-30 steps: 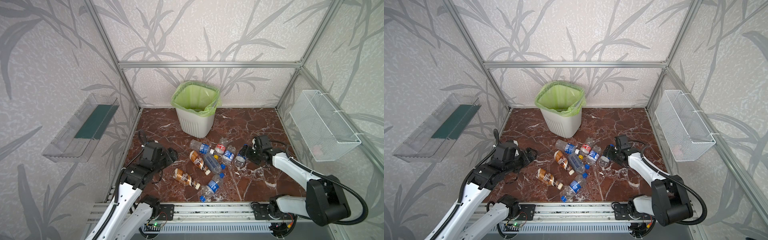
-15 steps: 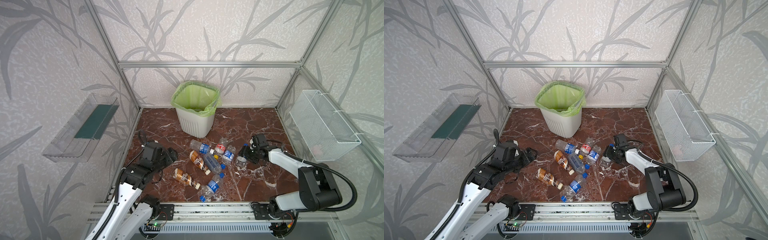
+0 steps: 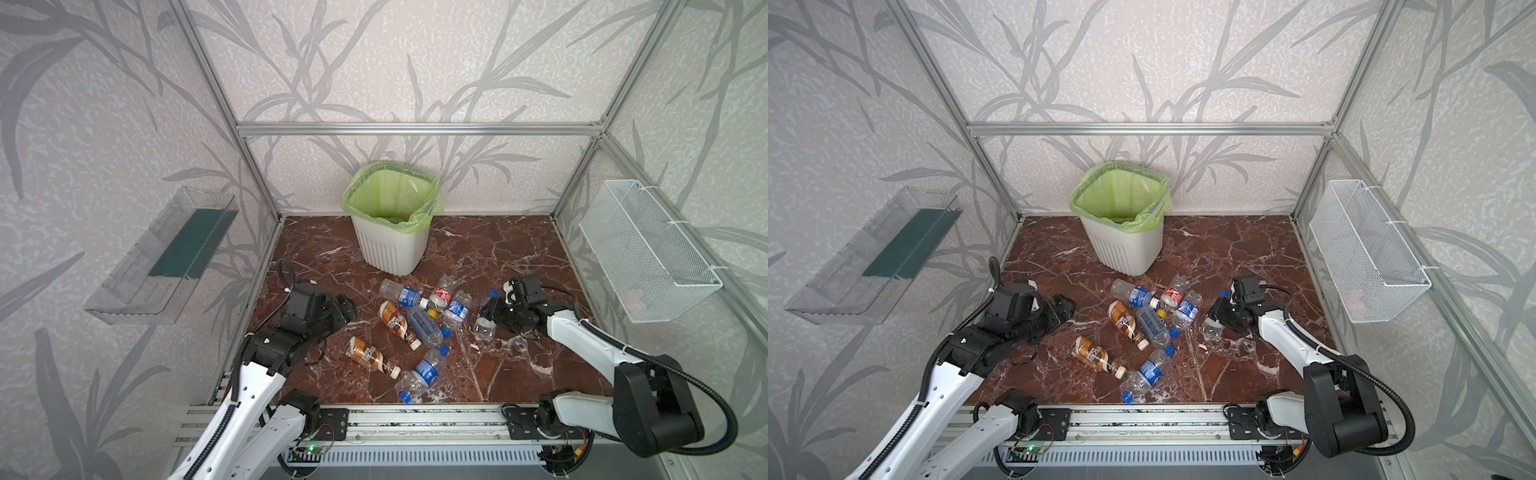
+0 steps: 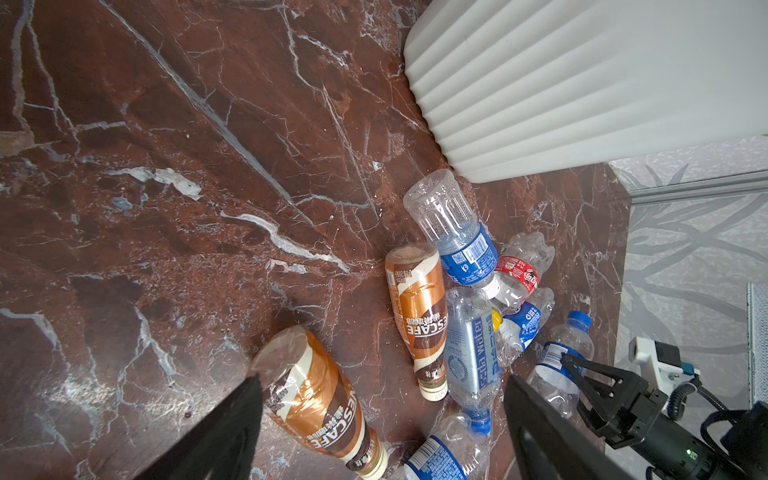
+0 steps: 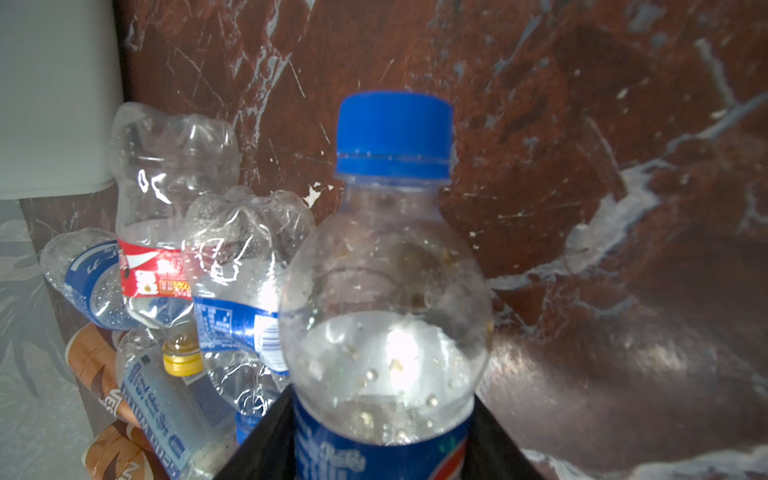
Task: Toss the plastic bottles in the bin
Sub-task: 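Grasp the blue-capped Pepsi-labelled bottle with the right gripper, then lift the Pepsi bottle over the bin and open the right gripper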
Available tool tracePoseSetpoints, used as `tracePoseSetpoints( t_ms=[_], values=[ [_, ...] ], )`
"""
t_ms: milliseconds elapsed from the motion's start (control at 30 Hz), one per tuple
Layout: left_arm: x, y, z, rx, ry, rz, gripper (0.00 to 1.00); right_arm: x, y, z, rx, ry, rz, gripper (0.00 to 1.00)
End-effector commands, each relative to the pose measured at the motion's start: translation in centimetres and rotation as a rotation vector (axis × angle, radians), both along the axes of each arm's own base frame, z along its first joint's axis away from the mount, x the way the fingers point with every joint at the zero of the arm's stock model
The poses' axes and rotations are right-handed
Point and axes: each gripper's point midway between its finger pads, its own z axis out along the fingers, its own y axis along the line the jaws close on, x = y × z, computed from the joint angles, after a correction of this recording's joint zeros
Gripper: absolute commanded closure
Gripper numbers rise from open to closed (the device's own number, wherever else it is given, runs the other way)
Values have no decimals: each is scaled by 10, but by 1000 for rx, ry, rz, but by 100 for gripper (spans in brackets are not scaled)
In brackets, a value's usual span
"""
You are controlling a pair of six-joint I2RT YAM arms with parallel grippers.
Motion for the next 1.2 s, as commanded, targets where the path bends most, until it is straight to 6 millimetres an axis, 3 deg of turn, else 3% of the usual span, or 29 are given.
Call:
tracePoseSetpoints(
  t_ms=[0,133,233,367,433,533,667,700,733,767,833,867,900,1033,1167],
  values=[
    [3,2,-4,5,5,16,10,-16,0,2,31,21,-3,44],
    [4,1,-5,6,9,11,10,-22,5,16,83,-11,-3,44],
    [5,1,-5,9,10,10,10,-21,11,39,135,-71,-1,44],
    [6,1,-4,9,10,9,10,-6,24,94,247,-218,16,44],
    [6,1,-2,10,7,9,10,9,31,134,312,-318,7,44],
    [9,0,5,9,-1,13,10,41,52,218,377,-499,30,44],
    [16,-2,26,-3,-30,17,10,100,111,362,447,-722,127,38],
    [18,-2,34,-4,-40,18,10,117,124,388,429,-750,135,33],
    [20,-2,41,-2,-48,19,10,132,132,400,422,-748,134,29],
    [21,-2,48,-1,-55,20,10,144,138,406,428,-726,131,24],
    [22,-1,58,5,-73,20,10,156,142,397,423,-649,137,17],
    [21,2,61,14,-81,23,10,165,142,376,406,-594,135,15],
    [20,4,62,22,-85,28,10,164,136,368,395,-587,119,14],
    [14,12,53,48,-83,40,9,133,90,352,356,-644,2,12],
    [11,15,36,61,-53,41,9,98,58,288,278,-565,-41,15]
  ],
)
